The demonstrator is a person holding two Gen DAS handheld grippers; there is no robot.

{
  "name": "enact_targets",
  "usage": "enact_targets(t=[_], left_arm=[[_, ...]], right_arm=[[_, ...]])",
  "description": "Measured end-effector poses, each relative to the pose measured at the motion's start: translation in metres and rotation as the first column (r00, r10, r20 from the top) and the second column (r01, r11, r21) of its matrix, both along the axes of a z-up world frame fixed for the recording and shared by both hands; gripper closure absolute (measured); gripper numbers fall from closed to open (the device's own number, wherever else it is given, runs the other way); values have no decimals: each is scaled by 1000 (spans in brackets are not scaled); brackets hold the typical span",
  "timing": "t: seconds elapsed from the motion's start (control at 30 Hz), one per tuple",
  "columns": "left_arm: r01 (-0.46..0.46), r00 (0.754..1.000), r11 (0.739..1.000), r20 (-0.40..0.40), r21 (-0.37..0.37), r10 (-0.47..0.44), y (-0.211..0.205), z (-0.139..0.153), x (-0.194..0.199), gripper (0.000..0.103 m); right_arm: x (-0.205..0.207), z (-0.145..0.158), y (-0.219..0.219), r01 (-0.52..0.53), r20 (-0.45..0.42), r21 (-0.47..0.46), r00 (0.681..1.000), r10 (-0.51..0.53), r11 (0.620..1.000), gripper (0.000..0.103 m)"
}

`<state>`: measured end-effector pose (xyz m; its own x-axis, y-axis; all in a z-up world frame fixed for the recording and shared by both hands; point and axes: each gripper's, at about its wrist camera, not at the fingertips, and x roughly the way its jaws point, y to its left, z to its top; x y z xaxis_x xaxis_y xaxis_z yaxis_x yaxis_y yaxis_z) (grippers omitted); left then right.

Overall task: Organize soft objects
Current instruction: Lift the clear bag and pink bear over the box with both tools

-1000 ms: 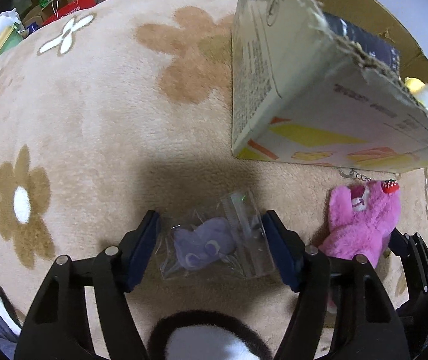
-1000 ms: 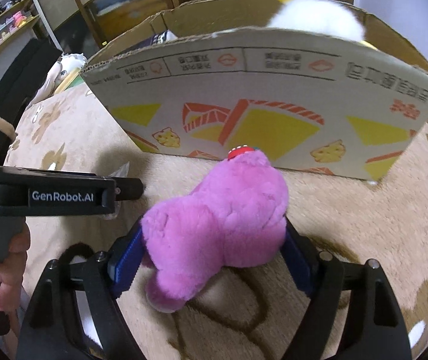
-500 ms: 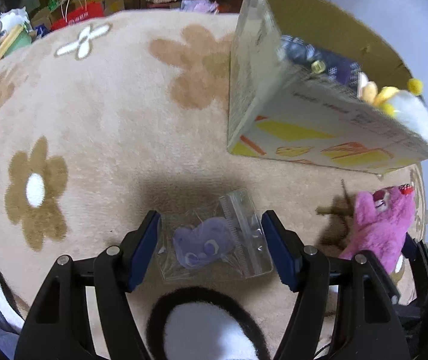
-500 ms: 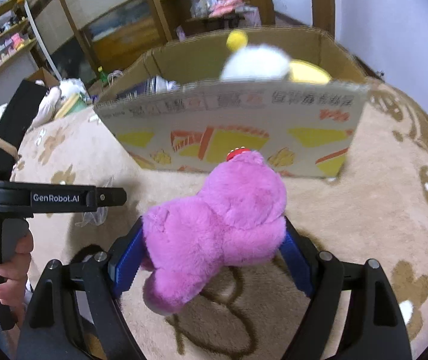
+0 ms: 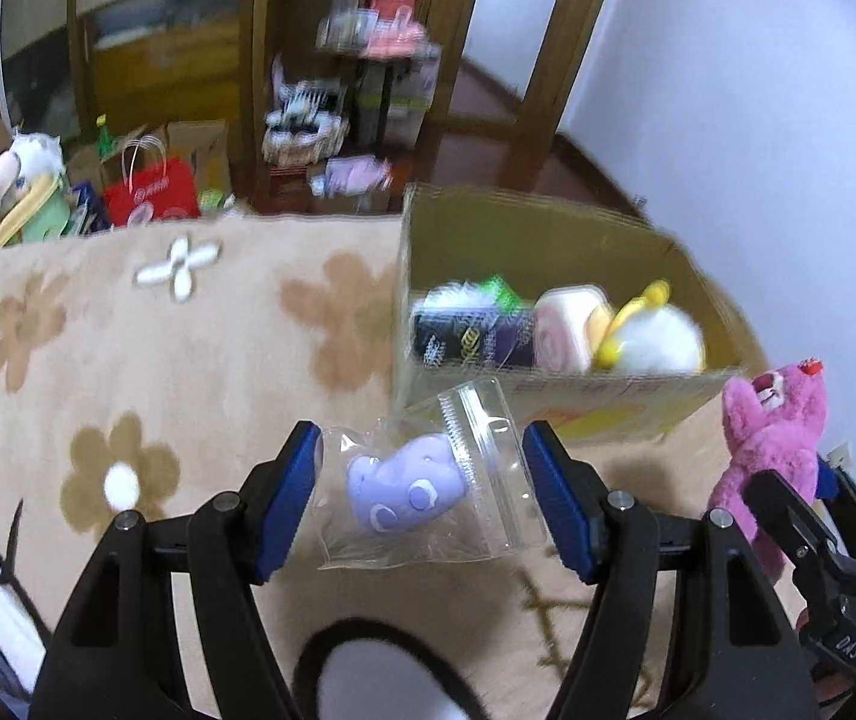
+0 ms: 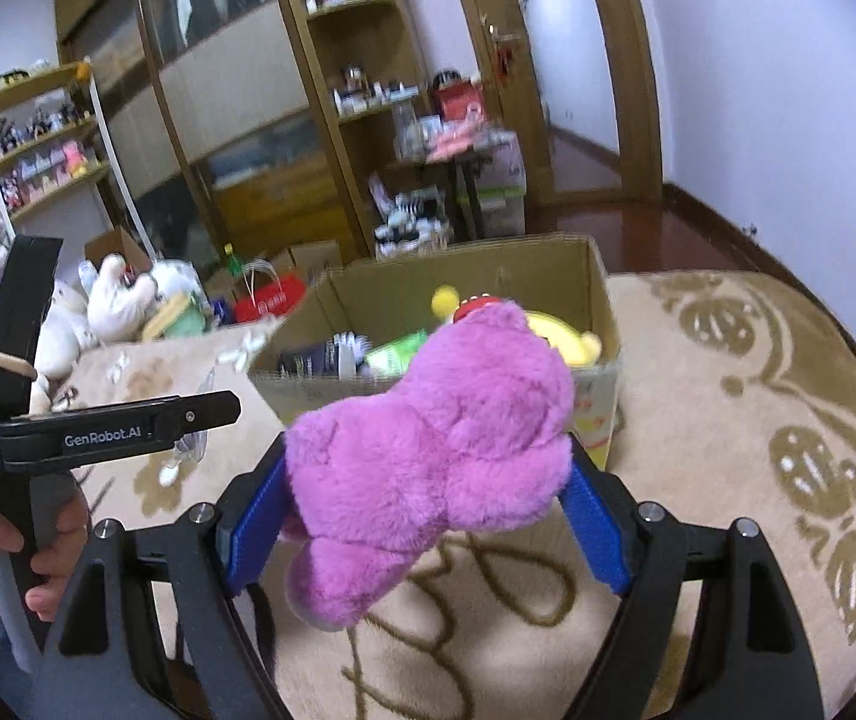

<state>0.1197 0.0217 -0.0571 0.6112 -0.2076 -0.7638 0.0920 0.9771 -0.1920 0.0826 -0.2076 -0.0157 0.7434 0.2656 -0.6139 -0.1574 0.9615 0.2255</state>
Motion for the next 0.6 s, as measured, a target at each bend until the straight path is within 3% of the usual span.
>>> enact_targets(t=[0.27,0.6], left_arm=[[45,987,999,157,5,-45,-19,32,9,35],[73,958,996,275,51,-85,-40,44,41,34]], right_arm=[[-1,24,-13,10,119,30,993,-13,999,16],[29,29,-22,2,156,35,988,-7,999,16]])
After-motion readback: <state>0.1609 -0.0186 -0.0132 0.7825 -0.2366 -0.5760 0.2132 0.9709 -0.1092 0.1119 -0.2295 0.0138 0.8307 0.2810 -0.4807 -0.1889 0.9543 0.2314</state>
